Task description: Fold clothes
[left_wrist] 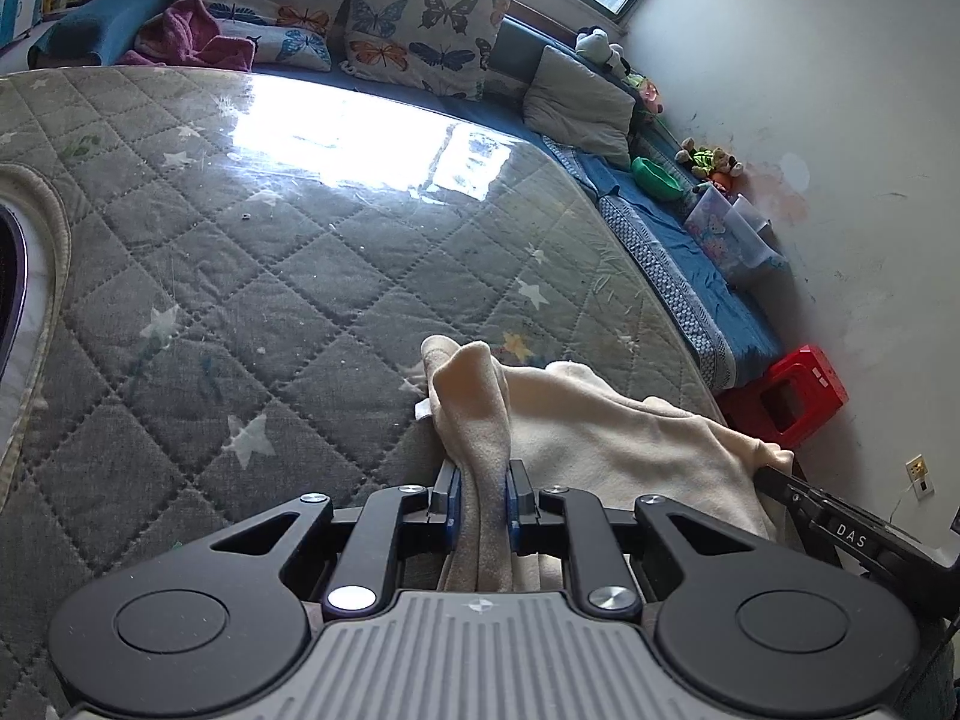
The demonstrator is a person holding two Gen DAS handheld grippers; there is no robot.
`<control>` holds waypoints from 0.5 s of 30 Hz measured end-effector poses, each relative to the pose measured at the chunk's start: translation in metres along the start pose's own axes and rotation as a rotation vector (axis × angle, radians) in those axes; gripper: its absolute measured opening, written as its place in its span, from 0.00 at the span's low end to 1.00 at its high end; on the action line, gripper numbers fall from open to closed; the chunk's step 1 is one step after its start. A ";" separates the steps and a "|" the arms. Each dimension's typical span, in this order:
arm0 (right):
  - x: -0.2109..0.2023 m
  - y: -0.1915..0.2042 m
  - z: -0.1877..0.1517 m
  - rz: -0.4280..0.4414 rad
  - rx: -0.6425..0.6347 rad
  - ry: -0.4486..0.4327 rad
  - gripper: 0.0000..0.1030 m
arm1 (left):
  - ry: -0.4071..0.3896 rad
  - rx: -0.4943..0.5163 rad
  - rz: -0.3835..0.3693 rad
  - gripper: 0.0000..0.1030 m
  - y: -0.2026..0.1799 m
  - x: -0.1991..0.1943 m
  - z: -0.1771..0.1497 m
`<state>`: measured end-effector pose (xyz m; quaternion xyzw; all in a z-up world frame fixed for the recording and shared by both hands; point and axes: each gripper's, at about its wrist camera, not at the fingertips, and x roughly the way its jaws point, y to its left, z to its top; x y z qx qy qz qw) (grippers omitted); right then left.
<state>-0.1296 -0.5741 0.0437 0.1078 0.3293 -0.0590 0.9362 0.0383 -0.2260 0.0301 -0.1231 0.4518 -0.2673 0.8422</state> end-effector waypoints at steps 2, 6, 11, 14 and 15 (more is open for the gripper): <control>0.002 0.001 -0.002 -0.001 -0.002 0.006 0.14 | 0.001 0.013 0.011 0.14 0.000 0.001 -0.002; 0.010 0.005 -0.003 -0.003 -0.002 0.023 0.14 | 0.004 0.020 0.025 0.11 0.004 0.000 -0.005; 0.017 0.015 -0.007 0.015 -0.021 0.042 0.16 | -0.004 0.002 0.047 0.11 0.017 -0.010 -0.008; 0.022 0.020 -0.005 0.023 -0.023 0.038 0.18 | -0.017 -0.001 0.062 0.12 0.021 -0.017 -0.006; 0.025 0.021 -0.003 0.022 -0.020 0.037 0.19 | -0.022 -0.001 0.067 0.12 0.022 -0.019 -0.005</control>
